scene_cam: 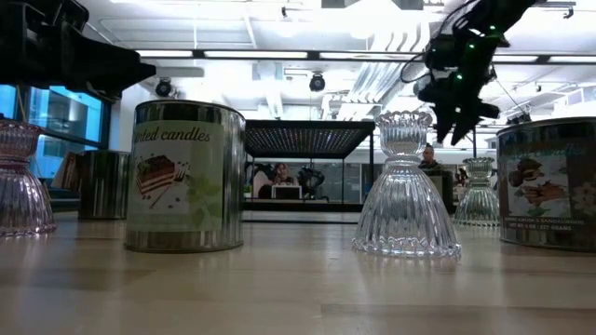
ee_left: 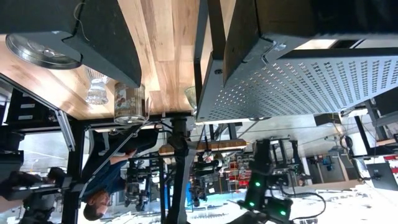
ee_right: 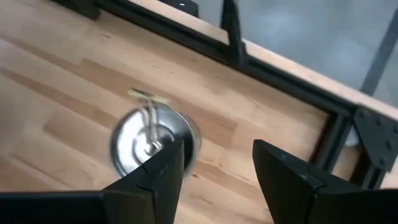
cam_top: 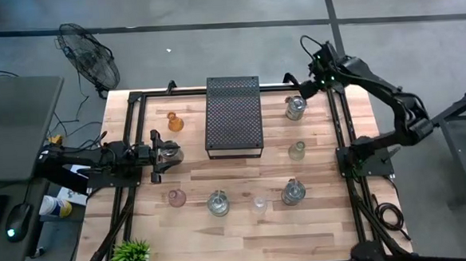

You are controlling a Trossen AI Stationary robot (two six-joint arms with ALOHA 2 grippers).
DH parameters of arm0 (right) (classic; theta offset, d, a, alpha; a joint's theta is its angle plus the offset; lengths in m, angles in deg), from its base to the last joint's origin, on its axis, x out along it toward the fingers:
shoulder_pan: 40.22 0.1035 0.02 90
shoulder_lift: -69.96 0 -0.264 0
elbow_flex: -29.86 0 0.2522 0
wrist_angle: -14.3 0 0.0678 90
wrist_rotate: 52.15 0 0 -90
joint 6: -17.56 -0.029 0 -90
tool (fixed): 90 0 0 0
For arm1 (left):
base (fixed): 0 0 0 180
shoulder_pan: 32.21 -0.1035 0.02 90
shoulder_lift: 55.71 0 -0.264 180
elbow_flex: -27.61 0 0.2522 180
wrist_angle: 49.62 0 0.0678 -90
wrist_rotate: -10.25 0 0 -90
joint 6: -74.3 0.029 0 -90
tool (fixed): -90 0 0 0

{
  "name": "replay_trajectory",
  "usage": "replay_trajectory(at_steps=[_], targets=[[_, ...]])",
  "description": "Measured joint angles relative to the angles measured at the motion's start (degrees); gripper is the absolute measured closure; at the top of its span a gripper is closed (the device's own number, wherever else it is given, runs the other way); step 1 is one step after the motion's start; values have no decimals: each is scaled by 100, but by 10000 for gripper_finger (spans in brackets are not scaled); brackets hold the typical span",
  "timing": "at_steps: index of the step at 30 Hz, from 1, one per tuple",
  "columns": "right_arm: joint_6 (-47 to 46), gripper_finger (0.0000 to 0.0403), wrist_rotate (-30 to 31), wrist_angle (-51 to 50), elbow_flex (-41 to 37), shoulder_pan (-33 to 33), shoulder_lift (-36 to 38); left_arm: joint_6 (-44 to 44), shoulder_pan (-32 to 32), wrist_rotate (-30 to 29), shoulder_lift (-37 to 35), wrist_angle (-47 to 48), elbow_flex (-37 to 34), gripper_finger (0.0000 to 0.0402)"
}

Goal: Pick & Place candle stick holders
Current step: Put the silver scented candle on the black shelf

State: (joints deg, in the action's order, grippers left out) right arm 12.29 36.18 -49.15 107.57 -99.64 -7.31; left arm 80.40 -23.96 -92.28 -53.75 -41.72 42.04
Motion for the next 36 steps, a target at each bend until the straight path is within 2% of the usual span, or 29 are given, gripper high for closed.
replay_trajectory(at_steps=[4, 9, 16, 24, 32, 36], targets=[[504, 218, -336, -464, 822, 6, -570, -1, 2, 1, 0, 0, 0, 179], [1630, 221, -258, -922, 1581, 79, -1205, 1, 0, -1, 0, 1, 0, 179], [2717, 226, -260, -956, 1767, 218, -1741, 1, 2, 0, 1, 1, 0, 179], [3043, 226, -13, -1106, 1642, 220, -2044, 1, 0, 1, 0, 0, 0, 179], [3027, 233, -22, -1223, 1642, 215, -2051, -1, 0, 1, 2, 0, 0, 179], [2725, 233, -37, -1195, 1621, 201, -2051, 1, 0, 1, 2, 0, 0, 179]])
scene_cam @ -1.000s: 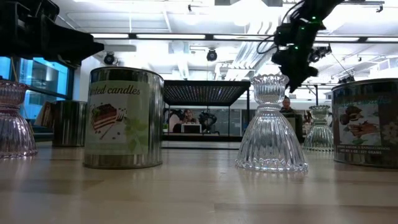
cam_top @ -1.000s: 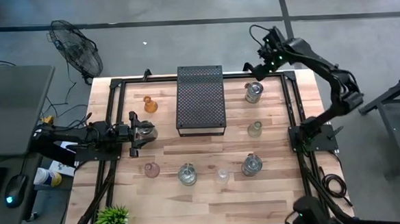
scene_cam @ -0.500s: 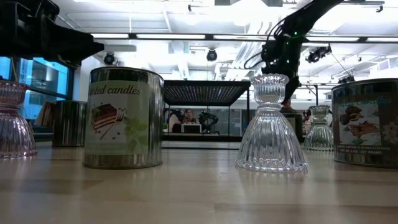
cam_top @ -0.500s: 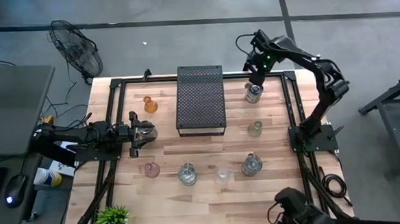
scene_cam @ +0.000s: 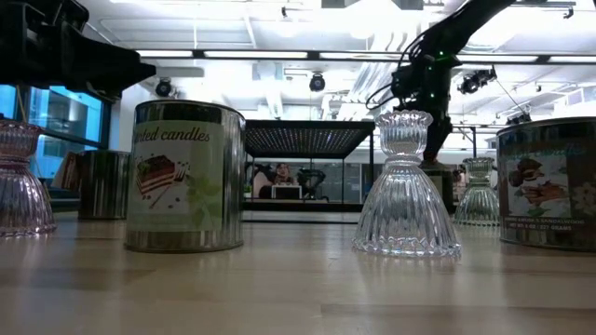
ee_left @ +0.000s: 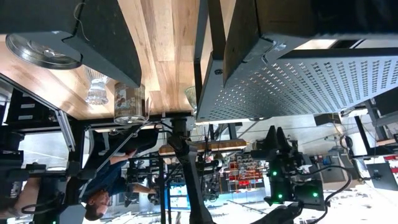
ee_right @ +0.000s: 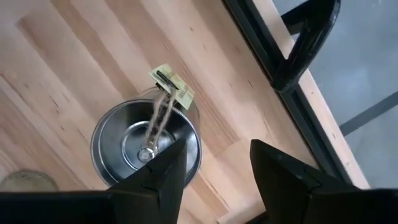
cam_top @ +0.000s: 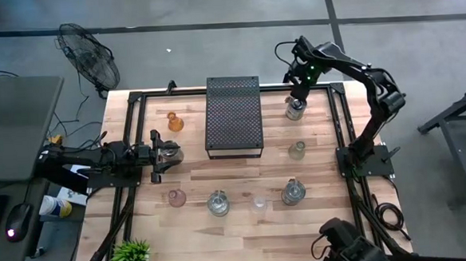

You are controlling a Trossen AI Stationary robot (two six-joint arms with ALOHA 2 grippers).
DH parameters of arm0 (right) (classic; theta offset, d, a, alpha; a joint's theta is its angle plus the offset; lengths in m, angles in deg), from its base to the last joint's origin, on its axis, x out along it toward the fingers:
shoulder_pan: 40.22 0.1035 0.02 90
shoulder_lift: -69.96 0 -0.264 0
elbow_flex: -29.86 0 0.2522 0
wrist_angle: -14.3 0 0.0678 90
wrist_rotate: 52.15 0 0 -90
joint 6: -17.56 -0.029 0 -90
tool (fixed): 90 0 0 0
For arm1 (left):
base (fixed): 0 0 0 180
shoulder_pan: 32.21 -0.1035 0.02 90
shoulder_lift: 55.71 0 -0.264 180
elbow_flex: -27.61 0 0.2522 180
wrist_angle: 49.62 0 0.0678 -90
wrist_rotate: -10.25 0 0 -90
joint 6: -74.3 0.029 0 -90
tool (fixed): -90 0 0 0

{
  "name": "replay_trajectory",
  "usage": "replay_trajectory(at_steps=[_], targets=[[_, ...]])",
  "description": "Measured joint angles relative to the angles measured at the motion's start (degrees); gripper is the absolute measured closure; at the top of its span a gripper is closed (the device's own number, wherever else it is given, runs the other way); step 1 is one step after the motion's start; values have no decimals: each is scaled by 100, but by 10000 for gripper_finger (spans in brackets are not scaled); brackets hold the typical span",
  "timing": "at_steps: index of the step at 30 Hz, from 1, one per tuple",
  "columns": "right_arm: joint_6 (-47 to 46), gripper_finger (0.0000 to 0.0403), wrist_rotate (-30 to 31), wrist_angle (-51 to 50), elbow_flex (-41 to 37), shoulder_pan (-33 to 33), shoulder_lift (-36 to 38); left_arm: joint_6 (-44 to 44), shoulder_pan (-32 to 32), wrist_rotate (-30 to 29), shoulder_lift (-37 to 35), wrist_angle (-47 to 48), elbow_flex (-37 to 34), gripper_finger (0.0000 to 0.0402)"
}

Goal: Pick & Place candle stick holders
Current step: Put the silver scented candle on the black shelf

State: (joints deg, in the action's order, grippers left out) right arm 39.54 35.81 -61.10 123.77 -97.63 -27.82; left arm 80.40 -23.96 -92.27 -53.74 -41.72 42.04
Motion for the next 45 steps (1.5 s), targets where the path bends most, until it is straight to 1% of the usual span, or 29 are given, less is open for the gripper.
replay_trajectory(at_steps=[6, 11, 17, 24, 36, 40, 45], targets=[[-442, 234, 8, 23, -384, 0, 0, -2, 2, 0, 1, 0, 0, 179], [-637, 235, -26, 50, -460, 0, 0, -1, 0, 0, 0, 1, 0, 179], [-499, 237, -4, 257, -460, 0, 0, -1, 2, 0, -2, 1, 0, 179], [-112, 238, -31, 283, -460, 4, 0, 0, 0, -1, -1, 1, 0, 179], [-99, 238, -158, 319, -472, 7, -4, 0, 1, 0, 1, 1, 0, 179], [-141, 238, -162, 482, -752, 7, -15, 0, 1, -1, 1, 0, 0, 179], [-196, 238, -121, 652, -854, -1, 7, 0, 0, 0, 1, 0, 0, 179]])
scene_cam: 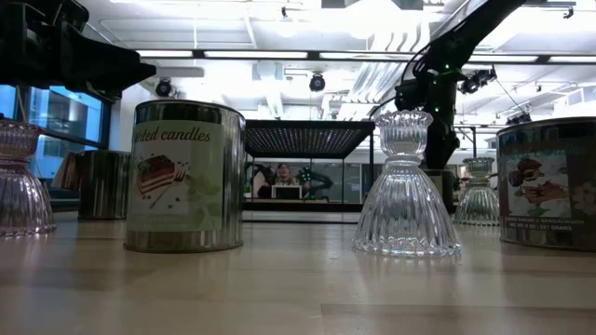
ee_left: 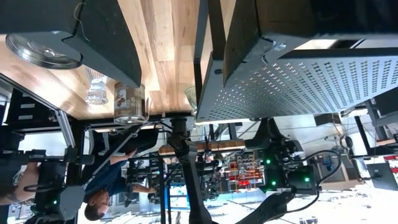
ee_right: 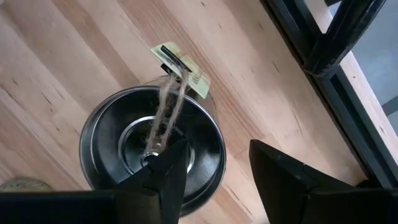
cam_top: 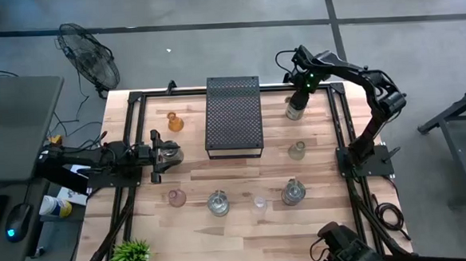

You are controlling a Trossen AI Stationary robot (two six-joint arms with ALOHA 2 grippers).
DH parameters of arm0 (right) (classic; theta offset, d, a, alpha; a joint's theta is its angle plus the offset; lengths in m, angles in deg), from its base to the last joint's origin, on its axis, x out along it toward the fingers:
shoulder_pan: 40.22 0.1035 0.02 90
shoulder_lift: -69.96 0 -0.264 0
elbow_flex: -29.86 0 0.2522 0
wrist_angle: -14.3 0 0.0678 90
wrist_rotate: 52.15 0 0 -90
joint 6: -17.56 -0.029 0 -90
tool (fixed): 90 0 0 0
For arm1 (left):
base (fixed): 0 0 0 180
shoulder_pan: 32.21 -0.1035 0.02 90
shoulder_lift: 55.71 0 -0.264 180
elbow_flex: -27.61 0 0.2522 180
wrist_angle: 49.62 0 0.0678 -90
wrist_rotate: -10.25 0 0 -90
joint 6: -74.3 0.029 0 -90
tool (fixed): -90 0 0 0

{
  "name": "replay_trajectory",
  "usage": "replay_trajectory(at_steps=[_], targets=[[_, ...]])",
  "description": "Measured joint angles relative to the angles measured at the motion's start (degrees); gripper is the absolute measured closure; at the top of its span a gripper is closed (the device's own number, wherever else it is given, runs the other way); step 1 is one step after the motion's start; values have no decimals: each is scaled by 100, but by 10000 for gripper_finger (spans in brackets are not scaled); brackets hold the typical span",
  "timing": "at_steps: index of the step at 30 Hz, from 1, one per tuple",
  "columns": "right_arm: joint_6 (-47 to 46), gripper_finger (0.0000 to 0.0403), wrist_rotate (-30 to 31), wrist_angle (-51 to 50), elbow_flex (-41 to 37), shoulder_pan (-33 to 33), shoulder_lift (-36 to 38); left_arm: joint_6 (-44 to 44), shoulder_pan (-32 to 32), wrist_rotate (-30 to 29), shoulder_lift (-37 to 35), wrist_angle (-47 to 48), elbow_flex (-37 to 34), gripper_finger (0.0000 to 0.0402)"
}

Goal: Pick & Place candle stick holders
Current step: Put the silver scented candle on the black shelf

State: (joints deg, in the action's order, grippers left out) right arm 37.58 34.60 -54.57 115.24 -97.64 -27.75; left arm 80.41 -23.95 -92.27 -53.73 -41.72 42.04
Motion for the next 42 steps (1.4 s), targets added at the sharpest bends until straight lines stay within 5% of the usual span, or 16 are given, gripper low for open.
replay_trajectory(at_steps=[18, 42], targets=[[745, 245, -21, 118, 44, -5, -13, 0, 0, 0, 0, 0, 0, 179], [759, 399, 276, 92, 44, -5, -15, -1, 1, 0, 0, 2, 0, 179]])
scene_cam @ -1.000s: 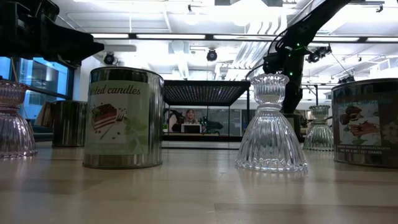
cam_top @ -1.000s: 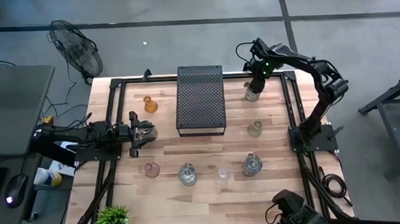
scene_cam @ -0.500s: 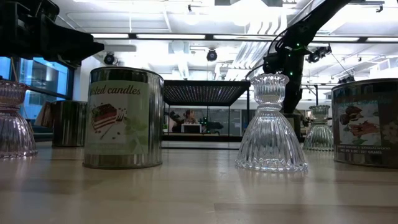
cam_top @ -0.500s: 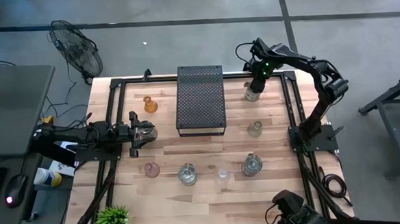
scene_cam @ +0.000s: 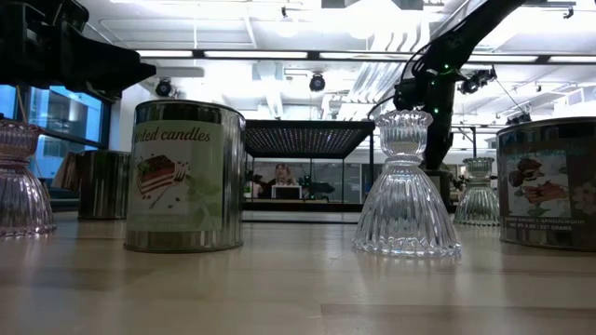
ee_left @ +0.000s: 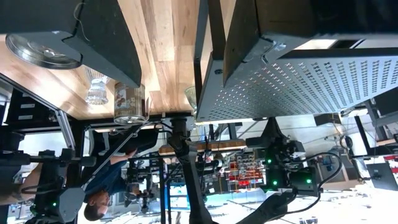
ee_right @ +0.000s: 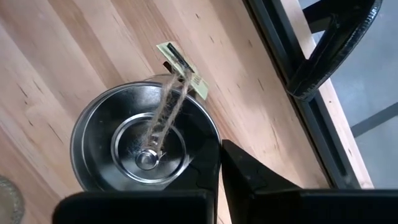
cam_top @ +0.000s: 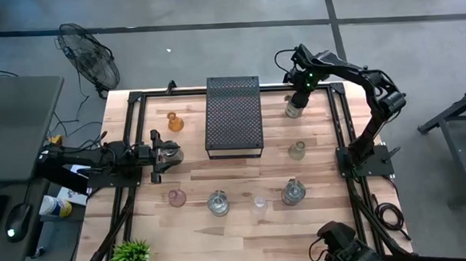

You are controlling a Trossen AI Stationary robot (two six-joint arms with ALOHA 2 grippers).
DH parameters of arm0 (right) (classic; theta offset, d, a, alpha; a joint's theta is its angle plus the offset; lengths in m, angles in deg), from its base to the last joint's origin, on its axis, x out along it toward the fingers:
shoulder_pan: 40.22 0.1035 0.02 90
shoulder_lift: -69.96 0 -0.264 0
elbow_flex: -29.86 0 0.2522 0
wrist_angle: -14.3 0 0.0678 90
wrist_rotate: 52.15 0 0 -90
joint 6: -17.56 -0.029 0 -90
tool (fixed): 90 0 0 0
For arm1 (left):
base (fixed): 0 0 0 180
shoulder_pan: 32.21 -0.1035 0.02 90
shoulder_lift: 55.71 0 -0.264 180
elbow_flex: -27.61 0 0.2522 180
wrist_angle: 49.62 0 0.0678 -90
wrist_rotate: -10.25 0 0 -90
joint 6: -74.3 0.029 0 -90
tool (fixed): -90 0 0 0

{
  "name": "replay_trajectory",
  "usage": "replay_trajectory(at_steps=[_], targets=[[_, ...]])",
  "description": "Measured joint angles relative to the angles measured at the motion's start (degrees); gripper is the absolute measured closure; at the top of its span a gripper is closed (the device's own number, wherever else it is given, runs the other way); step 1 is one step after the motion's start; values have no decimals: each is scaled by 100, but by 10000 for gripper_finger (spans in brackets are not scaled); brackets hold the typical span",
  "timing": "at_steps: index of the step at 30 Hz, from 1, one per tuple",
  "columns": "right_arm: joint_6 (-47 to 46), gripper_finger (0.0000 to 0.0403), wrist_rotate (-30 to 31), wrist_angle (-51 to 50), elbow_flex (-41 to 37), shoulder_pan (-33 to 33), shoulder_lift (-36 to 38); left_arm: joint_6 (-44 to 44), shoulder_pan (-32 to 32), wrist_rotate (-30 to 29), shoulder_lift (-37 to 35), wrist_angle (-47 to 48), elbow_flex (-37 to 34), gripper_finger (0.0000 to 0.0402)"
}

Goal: Pick & Place candle stick holders
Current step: Put the silver scented candle on the black shelf

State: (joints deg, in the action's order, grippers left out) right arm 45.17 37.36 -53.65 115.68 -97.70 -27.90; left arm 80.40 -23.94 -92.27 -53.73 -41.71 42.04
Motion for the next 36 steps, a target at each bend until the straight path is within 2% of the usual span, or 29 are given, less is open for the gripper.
replay_trajectory(at_steps=[16, 20, 29, 36], targets=[[-196, 402, -155, -110, 0, -2, 0, 0, -1, -2, -1, 0, 0, 179], [-303, 402, -401, -339, 69, -4, -8, 0, -1, 0, 0, 0, 0, 179], [-359, 403, -455, -894, 745, 98, -30, 1, -2, -1, -1, -2, 0, 179], [-358, 403, -642, -1718, 1546, 129, -17, -1, -1, 0, -1, -2, 0, 179]])
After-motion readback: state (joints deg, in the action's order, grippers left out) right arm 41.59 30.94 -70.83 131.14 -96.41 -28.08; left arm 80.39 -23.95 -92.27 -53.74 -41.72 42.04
